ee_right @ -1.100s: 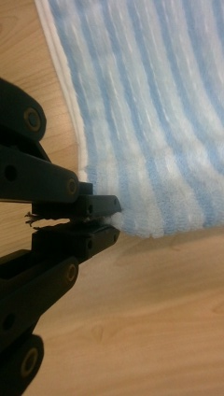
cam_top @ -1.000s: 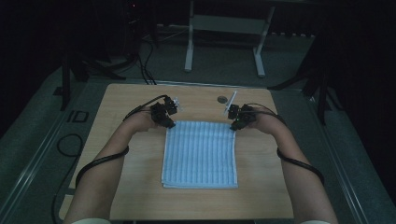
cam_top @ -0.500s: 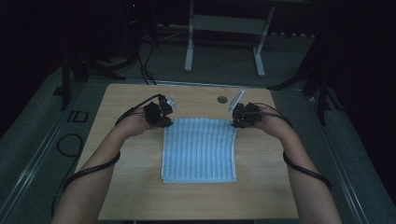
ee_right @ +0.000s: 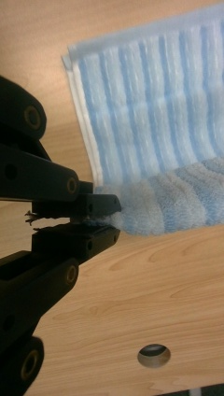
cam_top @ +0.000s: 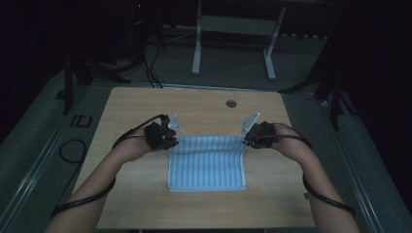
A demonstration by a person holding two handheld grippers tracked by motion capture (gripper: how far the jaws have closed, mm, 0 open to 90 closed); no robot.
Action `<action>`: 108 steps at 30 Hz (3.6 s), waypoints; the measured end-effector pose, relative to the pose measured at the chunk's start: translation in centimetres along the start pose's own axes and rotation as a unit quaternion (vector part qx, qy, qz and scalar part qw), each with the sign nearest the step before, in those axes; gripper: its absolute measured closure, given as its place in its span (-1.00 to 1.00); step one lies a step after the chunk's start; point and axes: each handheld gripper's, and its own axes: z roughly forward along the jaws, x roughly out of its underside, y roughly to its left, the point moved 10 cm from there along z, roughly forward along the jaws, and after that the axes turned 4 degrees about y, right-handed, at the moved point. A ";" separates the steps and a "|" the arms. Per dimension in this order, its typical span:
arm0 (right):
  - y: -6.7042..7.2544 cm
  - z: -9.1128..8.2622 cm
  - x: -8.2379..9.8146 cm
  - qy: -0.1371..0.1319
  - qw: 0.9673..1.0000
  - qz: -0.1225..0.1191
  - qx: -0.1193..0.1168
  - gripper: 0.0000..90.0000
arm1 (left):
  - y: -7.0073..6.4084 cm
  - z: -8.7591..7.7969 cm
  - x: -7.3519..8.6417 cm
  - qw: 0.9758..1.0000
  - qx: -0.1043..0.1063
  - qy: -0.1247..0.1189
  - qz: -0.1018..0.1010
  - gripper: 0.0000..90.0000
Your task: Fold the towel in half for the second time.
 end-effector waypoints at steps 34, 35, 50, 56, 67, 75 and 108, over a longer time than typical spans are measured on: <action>13.7 1.5 2.1 -0.031 0.995 -0.056 -0.080 0.87 | -9.2 2.3 6.4 0.996 0.074 0.041 0.023 0.86; 14.1 1.7 2.2 -0.031 0.994 -0.052 -0.091 0.86 | -9.4 2.5 6.8 0.995 0.080 0.046 0.028 0.86; 17.5 2.3 2.8 -0.031 0.990 -0.056 -0.129 0.57 | -10.9 2.8 9.0 0.988 0.113 0.097 0.049 0.56; 15.9 0.1 2.2 -0.061 0.991 -0.046 -0.110 0.48 | -10.3 1.6 8.0 0.990 0.107 0.081 0.047 0.52; 13.6 1.5 1.3 -0.064 0.993 -0.018 -0.100 0.51 | -8.9 1.6 6.5 0.993 0.089 0.063 0.037 0.47; 12.5 6.8 1.3 -0.034 0.993 0.028 -0.113 0.45 | -8.5 6.3 7.4 0.991 0.104 0.080 0.005 0.43; 2.4 10.8 -0.1 0.061 0.989 0.057 -0.118 0.30 | -0.7 9.8 4.0 0.992 0.070 0.095 -0.033 0.43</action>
